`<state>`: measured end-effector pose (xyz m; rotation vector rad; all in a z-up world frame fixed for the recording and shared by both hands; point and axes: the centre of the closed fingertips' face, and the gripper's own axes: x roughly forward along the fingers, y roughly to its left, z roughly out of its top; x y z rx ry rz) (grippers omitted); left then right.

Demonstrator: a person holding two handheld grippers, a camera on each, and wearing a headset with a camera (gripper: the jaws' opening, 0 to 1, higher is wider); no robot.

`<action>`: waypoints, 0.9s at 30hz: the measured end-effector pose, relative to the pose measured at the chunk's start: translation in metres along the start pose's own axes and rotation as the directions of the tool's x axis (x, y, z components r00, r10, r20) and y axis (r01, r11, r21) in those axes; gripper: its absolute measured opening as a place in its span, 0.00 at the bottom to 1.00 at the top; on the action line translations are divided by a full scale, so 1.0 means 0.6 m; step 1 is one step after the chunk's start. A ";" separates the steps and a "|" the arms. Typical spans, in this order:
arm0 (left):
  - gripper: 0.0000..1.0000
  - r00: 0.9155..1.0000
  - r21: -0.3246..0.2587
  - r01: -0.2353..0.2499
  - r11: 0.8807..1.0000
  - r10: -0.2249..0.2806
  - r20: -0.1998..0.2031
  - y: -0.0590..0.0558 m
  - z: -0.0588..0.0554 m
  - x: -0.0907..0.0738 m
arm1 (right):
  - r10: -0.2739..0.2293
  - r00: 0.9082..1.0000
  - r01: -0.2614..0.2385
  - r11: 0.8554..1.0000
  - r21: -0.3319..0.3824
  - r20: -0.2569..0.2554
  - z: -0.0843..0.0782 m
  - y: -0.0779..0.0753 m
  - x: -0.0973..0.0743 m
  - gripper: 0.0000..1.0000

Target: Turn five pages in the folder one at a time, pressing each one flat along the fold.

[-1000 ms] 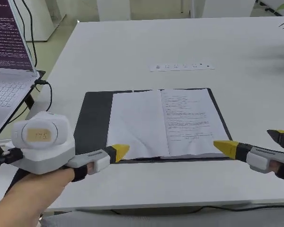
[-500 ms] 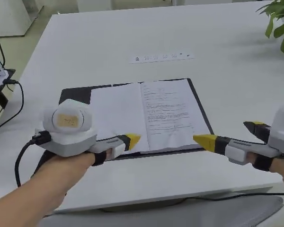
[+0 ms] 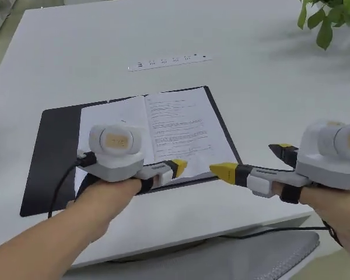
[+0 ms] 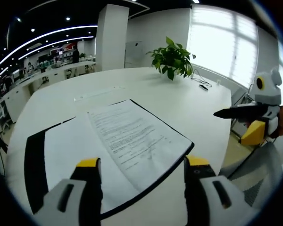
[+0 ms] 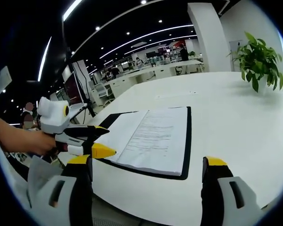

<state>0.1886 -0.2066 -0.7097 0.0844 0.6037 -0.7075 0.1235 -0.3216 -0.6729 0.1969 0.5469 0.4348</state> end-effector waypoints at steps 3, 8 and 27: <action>0.70 1.000 -0.002 0.015 1.000 -0.015 -0.001 -0.013 -0.003 0.028 | 0.000 1.000 0.000 1.000 0.007 -0.003 -0.003 -0.004 0.002 0.95; 0.68 0.999 0.001 0.022 1.000 -0.022 -0.023 -0.034 -0.016 0.064 | 0.005 1.000 -0.005 1.000 0.018 -0.009 -0.007 -0.014 0.006 0.94; 0.60 0.998 -0.020 -0.024 1.000 0.026 0.059 -0.066 -0.020 0.157 | 0.025 1.000 -0.025 0.995 0.102 0.001 -0.024 -0.041 0.027 0.90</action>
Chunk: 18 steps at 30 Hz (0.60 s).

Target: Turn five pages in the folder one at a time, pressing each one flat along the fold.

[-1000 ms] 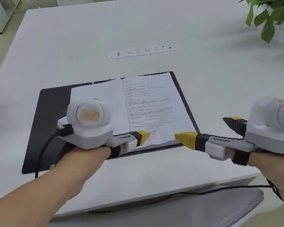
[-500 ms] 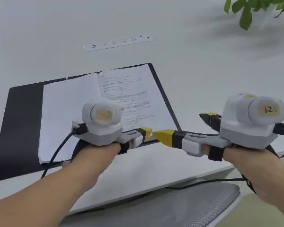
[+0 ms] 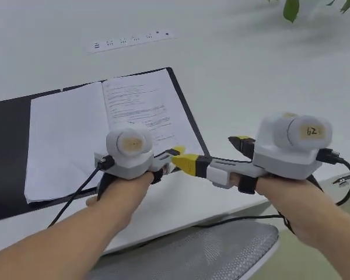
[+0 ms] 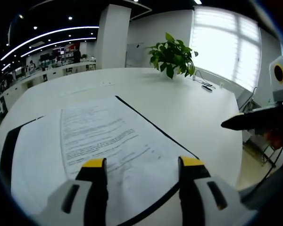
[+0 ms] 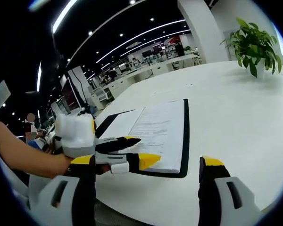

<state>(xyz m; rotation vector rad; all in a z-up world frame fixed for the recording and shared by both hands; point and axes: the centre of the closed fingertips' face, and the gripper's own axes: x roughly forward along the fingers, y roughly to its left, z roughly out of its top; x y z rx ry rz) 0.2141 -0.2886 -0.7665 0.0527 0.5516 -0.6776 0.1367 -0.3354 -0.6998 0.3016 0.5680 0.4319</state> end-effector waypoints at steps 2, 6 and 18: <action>0.60 1.000 0.021 -0.009 1.000 0.009 0.003 -0.003 -0.006 0.007 | 0.001 1.000 -0.001 1.000 0.009 -0.003 -0.004 -0.002 0.002 0.89; 0.58 0.999 0.109 -0.051 0.993 0.048 0.024 0.000 -0.024 0.010 | 0.005 1.000 -0.005 1.000 0.020 -0.007 -0.008 -0.004 0.006 0.89; 0.45 0.991 0.067 -0.049 0.997 0.040 0.129 0.012 -0.025 0.001 | 0.014 1.000 -0.013 0.999 0.052 -0.027 -0.022 -0.007 0.019 0.87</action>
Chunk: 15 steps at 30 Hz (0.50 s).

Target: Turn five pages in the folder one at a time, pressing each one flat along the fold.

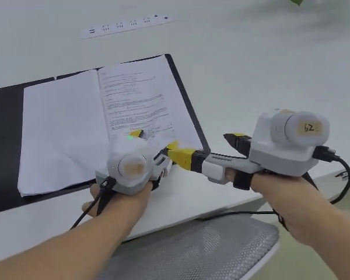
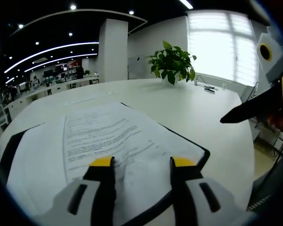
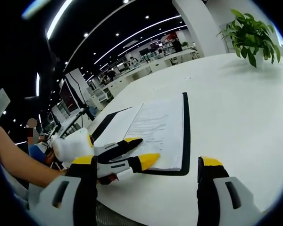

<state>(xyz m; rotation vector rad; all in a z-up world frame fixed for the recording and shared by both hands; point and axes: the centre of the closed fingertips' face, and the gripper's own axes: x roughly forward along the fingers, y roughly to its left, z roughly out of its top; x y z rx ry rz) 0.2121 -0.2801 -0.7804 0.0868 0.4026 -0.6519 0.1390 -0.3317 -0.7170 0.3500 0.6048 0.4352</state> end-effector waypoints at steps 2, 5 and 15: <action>0.44 1.000 0.009 0.003 1.000 -0.003 0.003 -0.003 0.001 0.001 | 0.001 1.000 -0.001 1.000 -0.001 -0.003 -0.002 0.000 0.002 0.87; 0.42 1.000 -0.002 -0.001 1.000 0.001 0.018 -0.006 0.000 0.000 | 0.004 1.000 -0.004 1.000 0.006 -0.010 -0.006 0.000 0.005 0.87; 0.31 0.999 -0.030 -0.014 0.999 0.015 0.029 0.002 0.000 0.002 | 0.006 1.000 -0.006 1.000 0.009 -0.017 -0.007 0.005 0.009 0.87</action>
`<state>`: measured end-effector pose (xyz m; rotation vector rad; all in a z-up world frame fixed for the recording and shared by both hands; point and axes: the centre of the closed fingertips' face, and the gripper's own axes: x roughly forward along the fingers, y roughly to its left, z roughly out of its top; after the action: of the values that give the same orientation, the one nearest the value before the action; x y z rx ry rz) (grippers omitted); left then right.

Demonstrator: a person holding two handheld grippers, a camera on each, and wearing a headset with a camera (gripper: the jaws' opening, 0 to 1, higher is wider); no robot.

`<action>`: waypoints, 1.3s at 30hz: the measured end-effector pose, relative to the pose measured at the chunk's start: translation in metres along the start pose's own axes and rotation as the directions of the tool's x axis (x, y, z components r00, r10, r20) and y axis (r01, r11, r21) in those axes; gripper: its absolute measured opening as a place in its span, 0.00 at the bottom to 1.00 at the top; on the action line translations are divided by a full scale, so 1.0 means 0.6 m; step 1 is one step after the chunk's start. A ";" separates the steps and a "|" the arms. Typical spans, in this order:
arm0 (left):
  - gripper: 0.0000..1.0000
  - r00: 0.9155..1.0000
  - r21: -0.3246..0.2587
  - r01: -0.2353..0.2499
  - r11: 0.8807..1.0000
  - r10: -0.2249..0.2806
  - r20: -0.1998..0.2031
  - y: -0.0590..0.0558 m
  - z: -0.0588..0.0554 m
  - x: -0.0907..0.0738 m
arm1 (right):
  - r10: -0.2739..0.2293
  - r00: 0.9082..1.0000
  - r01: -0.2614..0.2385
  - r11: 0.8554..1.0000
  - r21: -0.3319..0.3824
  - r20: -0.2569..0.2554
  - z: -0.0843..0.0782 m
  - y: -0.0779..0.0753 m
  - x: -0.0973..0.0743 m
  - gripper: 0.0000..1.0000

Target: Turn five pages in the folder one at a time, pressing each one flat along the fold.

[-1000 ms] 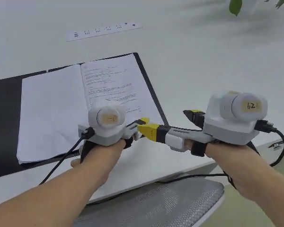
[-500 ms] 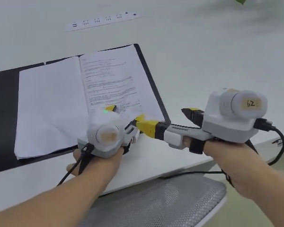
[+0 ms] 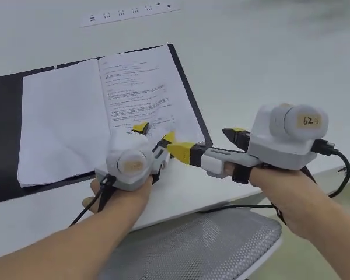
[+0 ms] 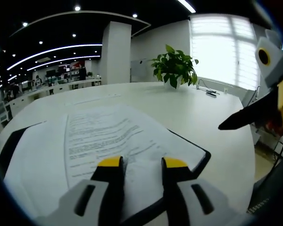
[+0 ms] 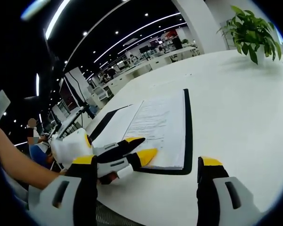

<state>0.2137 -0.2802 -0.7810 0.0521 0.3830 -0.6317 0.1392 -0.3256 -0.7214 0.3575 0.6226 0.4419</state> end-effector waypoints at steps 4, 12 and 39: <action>0.24 1.000 -0.025 -0.017 1.000 0.017 0.003 0.010 0.002 0.000 | 0.001 1.000 -0.001 1.000 0.004 0.001 0.000 0.001 0.002 0.87; 0.06 0.999 -0.113 -0.046 0.992 0.046 -0.004 0.034 0.004 0.000 | 0.015 1.000 -0.015 1.000 0.006 0.002 0.001 0.007 0.008 0.86; 0.05 1.000 -0.160 -0.023 0.987 0.024 0.005 0.035 0.004 -0.001 | 0.182 0.979 -0.135 0.915 0.381 -0.089 -0.024 0.062 0.084 0.42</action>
<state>0.2263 -0.2633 -0.7799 -0.0989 0.4251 -0.5755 0.1561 -0.2664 -0.7398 0.7531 0.8035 0.5040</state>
